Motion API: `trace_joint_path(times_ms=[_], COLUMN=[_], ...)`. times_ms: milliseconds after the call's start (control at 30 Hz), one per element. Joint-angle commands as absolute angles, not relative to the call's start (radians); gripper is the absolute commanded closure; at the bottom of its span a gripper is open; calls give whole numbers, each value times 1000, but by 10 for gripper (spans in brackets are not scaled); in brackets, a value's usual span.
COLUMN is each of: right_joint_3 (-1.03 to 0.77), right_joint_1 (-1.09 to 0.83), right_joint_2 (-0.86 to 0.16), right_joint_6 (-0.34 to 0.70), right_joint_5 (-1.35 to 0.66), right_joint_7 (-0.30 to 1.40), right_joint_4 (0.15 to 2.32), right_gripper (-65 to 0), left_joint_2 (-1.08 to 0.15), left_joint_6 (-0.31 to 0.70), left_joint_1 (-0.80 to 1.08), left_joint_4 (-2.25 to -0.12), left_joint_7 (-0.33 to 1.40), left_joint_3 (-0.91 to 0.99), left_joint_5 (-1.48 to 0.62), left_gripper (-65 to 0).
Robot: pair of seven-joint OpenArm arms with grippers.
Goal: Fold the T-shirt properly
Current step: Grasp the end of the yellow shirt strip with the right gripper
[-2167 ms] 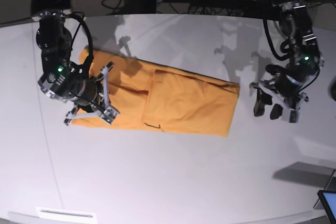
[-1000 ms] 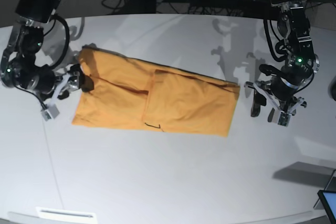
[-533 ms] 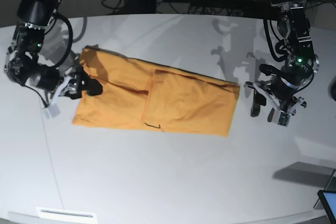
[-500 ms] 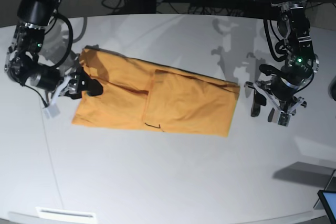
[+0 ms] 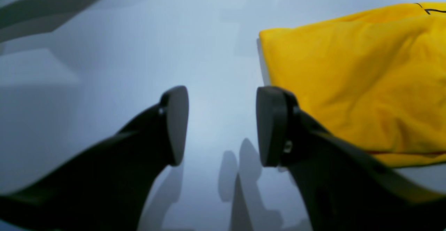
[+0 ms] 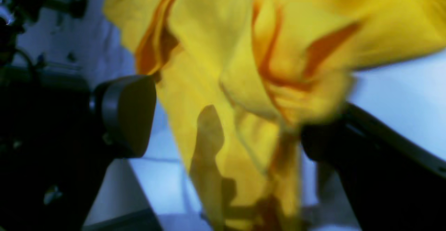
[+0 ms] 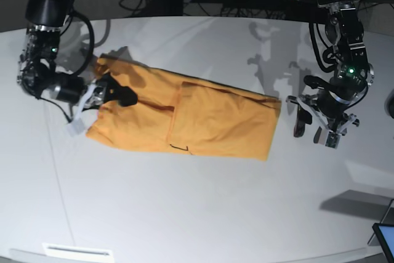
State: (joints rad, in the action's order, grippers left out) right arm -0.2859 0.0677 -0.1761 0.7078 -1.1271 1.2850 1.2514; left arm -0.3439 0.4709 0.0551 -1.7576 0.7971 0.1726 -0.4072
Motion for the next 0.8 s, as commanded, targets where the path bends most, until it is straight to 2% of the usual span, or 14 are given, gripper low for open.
trace_joint_path(times_ms=[0,167,233,300,400,500,533,667,767], right_joint_3=[-280,-275,-274,-274,-272,-271,-271,-271,-271], right_joint_1=[68,71,71,74,77,77,77,84,90], right_joint_2=[-182,-182,-182,-183,-185,-188,-189,-191,-191], right_joint_6=[698,641,639,639,638,625,608,591,590], right_joint_5=[-1107,-1148,-1153,-1153,-1148,-1147,-1147,-1147,-1147], right_joint_7=[1326,1326,1325,1313,1313,1313,1313,1314,1316], right_joint_4=[1256,1254,1257,1256,1253,1253,1256,1257,1257], right_gripper=[-588,-586,-556,-444,-215,-17,0,-13,-64], left_joint_2=[-361,-361,-361,-361,-361,-361,-361,-361,-361], left_joint_6=[464,464,464,466,466,466,466,466,466], left_joint_1=[41,41,41,41,41,41,41,41,41], left_joint_4=[-1771,-1771,-1771,-1771,-1771,-1771,-1771,-1771,-1770], left_joint_7=[774,774,774,774,774,774,774,774,774], left_joint_3=[179,180,182,179,177,176,176,176,176], left_joint_5=[-414,-414,-414,-414,-414,-414,-414,-414,-414], left_gripper=[-311,-311,-311,-311,-311,-311,-311,-311,-311])
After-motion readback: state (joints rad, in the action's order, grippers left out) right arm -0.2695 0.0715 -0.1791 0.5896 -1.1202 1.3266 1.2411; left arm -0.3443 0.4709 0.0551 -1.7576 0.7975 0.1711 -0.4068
